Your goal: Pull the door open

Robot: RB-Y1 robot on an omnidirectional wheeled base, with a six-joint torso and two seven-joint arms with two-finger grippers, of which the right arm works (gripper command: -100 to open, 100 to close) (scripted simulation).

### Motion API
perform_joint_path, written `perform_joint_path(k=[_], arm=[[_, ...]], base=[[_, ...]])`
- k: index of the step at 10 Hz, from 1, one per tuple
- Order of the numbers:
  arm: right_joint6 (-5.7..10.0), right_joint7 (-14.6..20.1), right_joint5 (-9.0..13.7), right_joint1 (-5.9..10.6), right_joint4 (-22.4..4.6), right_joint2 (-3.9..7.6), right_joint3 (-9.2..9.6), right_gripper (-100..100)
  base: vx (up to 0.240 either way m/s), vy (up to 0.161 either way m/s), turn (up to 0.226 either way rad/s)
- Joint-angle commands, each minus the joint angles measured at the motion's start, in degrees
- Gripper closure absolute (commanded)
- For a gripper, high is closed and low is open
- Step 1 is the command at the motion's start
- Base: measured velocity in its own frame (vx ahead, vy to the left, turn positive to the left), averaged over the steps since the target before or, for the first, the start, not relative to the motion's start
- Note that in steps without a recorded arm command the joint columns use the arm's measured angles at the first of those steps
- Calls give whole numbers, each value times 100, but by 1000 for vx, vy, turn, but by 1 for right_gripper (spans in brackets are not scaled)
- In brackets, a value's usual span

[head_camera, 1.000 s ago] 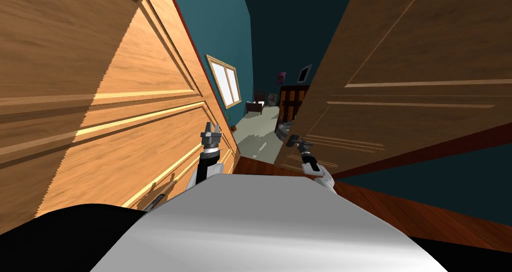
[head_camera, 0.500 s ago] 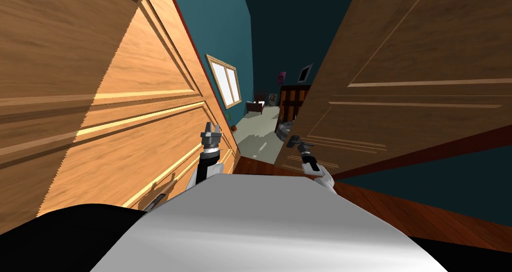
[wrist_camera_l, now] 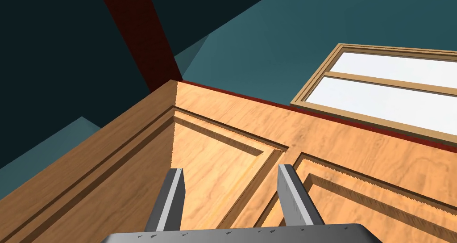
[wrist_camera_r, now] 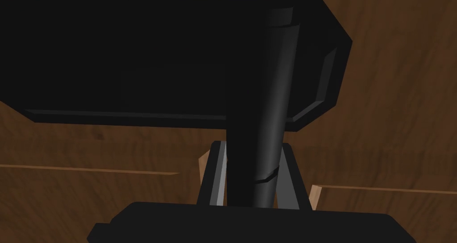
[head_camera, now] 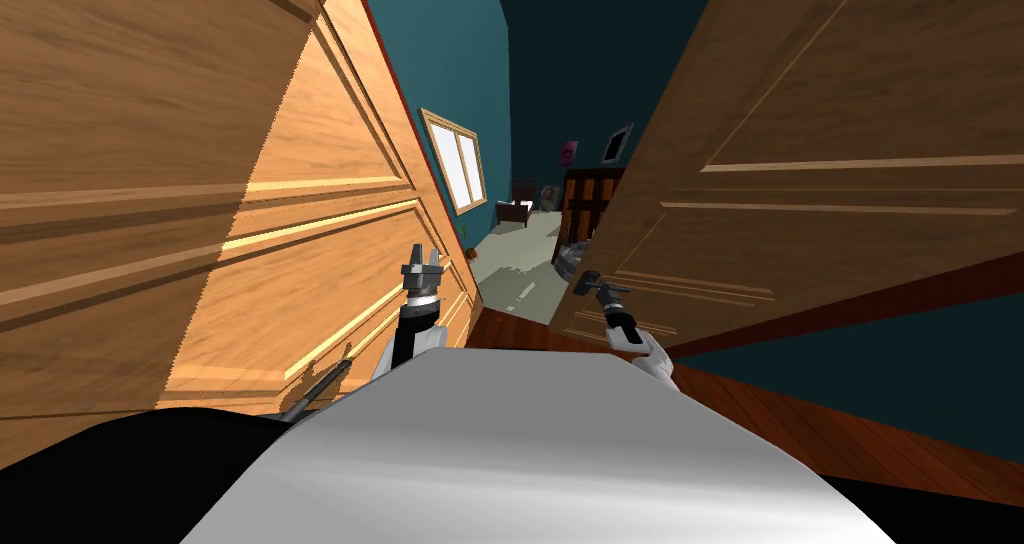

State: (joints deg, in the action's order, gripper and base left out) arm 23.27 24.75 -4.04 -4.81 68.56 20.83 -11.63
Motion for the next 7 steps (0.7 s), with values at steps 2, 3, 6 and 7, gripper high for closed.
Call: perform_joint_path(k=[2, 3, 6, 7], arm=[[92, 169, -16, -136, 43, 124, 147, 100], [131, 239, -19, -183, 65, 184, 199, 100], [253, 449, -31, -326, 132, 368, 356, 100], [284, 504, -33, -364, 150, 416, 396, 100]], base=[[-192, -72, 112], [-215, -66, 132], [-216, -53, 127], [-246, -78, 112]])
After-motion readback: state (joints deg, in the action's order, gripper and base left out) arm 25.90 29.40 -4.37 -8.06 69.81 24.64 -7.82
